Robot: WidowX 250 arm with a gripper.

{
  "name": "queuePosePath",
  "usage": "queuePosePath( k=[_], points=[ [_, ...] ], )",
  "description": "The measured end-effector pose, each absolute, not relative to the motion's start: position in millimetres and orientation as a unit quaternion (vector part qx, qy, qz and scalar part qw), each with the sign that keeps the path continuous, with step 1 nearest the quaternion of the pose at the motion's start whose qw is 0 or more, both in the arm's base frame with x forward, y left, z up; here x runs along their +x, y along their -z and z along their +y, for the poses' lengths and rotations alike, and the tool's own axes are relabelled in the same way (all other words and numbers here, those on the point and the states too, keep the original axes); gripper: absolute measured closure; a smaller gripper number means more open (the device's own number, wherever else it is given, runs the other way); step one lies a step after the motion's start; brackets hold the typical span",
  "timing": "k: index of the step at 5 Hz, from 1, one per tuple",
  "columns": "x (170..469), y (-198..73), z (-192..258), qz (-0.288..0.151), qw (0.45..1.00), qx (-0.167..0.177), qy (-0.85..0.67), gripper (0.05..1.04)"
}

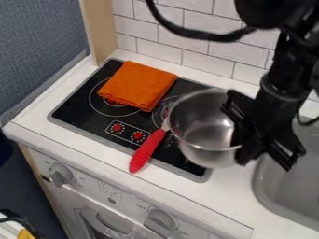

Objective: Move the silver pot to the lower right of the burner

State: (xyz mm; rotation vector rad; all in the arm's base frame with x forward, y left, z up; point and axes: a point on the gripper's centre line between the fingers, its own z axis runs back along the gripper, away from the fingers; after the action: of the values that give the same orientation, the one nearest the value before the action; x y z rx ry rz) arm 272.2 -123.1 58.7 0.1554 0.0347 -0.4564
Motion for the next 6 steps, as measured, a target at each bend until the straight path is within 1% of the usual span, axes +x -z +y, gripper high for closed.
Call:
queuePosePath(
  k=[1,2,3,4,5,6],
  points=[
    [273.5,-41.8,-116.8,0.043,0.973,0.075,0.215,0.997],
    [275.4,-32.7,-113.9,0.057,0.973,0.074,0.211,0.997],
    [276.7,-27.6,-111.5,0.065,0.974,0.069,0.205,0.968],
    [278.9,-25.5,-106.0,0.069,0.975,0.064,0.204,0.777],
    [278.6,-26.0,-106.3,0.069,0.975,0.064,0.201,0.483],
    [284.2,-55.3,-106.4,0.023,0.981,0.060,0.185,0.189]
  ],
)
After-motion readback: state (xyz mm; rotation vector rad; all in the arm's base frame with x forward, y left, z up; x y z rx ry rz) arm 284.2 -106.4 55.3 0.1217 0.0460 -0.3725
